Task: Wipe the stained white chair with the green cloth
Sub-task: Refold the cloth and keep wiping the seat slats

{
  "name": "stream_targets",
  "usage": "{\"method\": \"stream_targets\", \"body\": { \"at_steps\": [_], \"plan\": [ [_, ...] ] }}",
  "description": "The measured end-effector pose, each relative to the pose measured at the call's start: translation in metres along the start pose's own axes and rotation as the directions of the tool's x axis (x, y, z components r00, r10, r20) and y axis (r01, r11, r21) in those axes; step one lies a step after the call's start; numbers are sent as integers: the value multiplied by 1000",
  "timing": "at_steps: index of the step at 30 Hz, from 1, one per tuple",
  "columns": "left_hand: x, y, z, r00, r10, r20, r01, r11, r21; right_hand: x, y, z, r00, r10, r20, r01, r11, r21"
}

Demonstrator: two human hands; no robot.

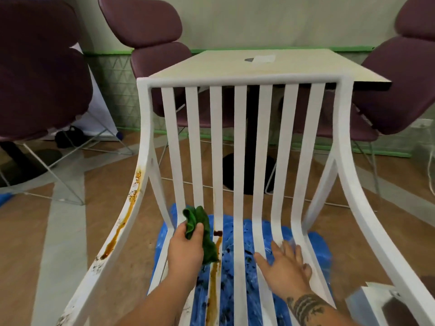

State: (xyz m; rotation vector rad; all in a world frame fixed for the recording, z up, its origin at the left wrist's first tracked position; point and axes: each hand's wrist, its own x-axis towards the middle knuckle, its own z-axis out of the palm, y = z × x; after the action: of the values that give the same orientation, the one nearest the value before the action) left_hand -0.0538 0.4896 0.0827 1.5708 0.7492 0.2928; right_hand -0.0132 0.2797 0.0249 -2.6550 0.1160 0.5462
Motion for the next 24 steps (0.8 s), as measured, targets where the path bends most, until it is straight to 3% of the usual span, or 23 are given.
{"method": "stream_targets", "body": {
  "at_steps": [2,9,13,20,24],
  "plan": [
    [30,4,21,998,56,-8,-56,998,17,14,1,20,999,32,16,-31,997,-72],
    [76,29,61,954,262,-145,-243,960,138,15,4,38,988,31,-151,-59,981,-184],
    [91,33,77,917,386,-102,-350,900,262,19,5,50,981,-27,-194,-23,967,-253],
    [108,30,85,914,393,-95,-333,865,375,23,10,61,989,-9,-147,-27,971,-236],
    [113,21,80,966,260,-5,-217,815,538,21,5,51,992,68,-103,-96,949,-300]
  ]
}}
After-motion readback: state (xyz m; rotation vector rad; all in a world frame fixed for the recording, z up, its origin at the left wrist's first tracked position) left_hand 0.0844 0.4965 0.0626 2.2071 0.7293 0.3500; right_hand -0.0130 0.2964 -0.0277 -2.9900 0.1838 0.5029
